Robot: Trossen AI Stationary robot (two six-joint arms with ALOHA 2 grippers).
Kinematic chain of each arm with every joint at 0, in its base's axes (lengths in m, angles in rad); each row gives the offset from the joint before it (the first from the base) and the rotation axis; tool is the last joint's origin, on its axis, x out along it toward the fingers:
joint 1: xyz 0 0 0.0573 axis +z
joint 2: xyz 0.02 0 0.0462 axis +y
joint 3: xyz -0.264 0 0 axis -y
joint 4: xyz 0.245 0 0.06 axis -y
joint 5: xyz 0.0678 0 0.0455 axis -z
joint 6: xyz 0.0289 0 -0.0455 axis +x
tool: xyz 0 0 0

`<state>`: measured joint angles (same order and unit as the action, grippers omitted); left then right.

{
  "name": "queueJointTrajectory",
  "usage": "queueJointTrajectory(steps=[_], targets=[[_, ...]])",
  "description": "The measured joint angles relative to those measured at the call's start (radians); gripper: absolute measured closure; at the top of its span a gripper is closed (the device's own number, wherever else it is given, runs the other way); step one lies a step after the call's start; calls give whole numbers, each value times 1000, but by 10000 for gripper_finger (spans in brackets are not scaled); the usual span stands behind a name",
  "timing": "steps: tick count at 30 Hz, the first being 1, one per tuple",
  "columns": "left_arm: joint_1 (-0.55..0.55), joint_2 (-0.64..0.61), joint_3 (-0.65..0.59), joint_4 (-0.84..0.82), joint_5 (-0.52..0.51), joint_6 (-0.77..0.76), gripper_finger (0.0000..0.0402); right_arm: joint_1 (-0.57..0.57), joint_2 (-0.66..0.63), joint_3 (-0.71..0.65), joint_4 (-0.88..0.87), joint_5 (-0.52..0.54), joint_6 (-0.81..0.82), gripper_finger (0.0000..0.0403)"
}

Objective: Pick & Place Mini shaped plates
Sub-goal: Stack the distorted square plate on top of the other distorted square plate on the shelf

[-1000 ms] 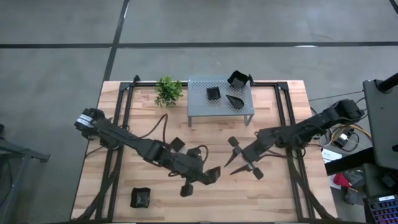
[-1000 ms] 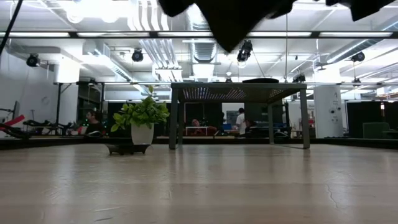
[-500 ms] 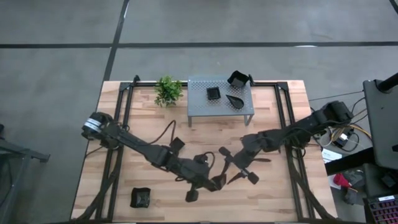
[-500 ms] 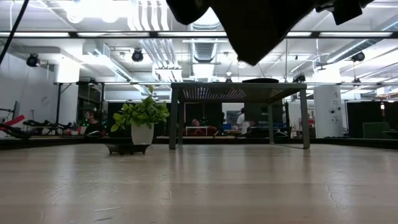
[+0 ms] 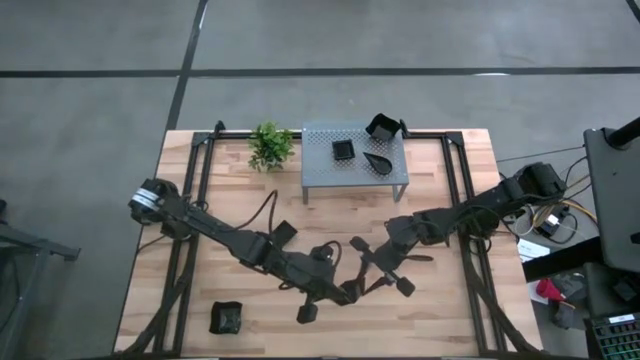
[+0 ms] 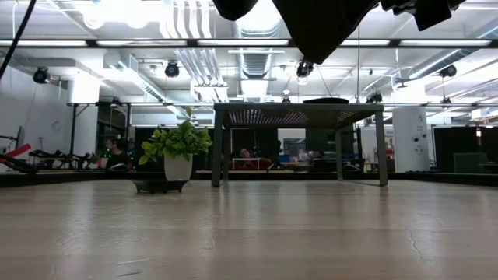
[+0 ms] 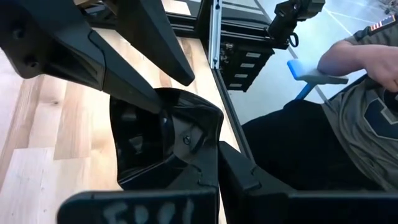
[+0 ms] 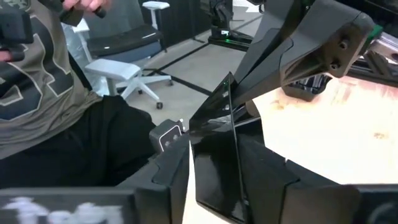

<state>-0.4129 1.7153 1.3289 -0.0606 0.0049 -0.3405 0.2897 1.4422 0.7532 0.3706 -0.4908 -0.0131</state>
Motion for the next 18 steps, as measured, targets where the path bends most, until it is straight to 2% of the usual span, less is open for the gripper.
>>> queueJointTrajectory(steps=[6, 11, 16, 18], targets=[[0, 0, 0, 0, -5, 28, 402, 0, 0, 0, 0, 0, -12, 322], [7, 0, 0, -2, -44, 37, 395, 0, 0, 0, -1, -1, -19, 382], [18, -3, 0, -2, -115, 97, 358, 0, 0, 21, -83, 2, -24, 394], [22, -15, 3, -5, -158, 116, 336, 0, 0, 29, -114, 37, -28, 394]])
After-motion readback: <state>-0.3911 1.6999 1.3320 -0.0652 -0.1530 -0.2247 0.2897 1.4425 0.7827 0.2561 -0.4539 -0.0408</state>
